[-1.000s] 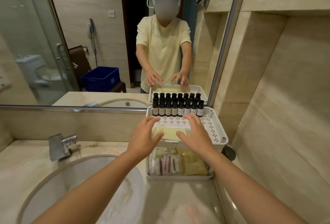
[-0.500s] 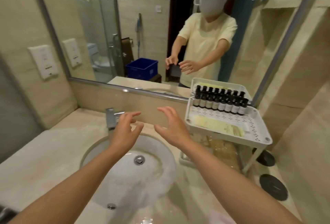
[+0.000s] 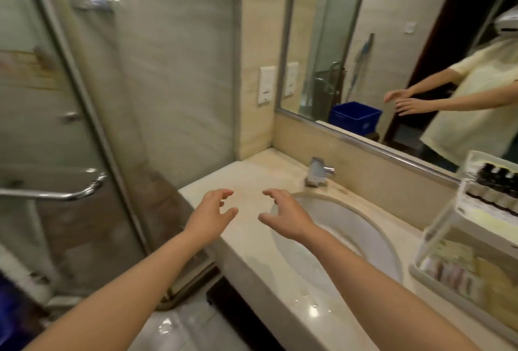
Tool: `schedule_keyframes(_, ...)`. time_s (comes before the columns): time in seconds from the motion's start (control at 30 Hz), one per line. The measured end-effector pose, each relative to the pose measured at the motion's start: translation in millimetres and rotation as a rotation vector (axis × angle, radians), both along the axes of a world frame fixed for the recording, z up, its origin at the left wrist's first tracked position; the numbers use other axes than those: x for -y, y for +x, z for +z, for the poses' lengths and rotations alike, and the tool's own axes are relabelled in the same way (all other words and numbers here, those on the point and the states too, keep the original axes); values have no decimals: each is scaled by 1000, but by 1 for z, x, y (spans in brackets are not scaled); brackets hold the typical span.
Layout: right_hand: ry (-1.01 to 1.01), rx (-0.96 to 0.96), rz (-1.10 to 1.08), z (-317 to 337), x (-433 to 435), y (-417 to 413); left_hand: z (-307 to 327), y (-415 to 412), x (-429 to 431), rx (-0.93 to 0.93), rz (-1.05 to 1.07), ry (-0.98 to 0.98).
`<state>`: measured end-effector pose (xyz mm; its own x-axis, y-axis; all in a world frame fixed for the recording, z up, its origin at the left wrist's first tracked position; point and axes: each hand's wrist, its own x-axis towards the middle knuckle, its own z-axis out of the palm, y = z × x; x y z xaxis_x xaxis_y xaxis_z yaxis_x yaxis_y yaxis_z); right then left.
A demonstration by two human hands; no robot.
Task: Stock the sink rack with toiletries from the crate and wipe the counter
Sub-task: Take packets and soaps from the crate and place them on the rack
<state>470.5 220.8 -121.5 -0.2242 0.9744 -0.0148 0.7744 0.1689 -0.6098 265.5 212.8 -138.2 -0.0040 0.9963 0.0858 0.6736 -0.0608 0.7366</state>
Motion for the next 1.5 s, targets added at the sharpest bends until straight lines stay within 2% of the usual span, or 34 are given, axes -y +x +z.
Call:
schedule_keyframes(0.4, -9, 33, 388, -24, 49, -211, -31, -198, 121, 5, 358, -99)
schedule_keyframes(0.9, -68, 111, 861, -52, 108, -408, -64, -326, 255, 179, 830, -178)
schedule_keyframes(1.2, -154, 118, 1114, -82, 99, -526, -100, -398, 276, 221, 1109, -252)
schedule_keyframes(1.33, -202, 128, 1182, -100, 86, -563, -110, -419, 272, 276, 1214, -267)
schedule_keyframes(1.5, -292, 139, 1231, -122, 71, -599, -121, -438, 273, 259, 1308, -293)
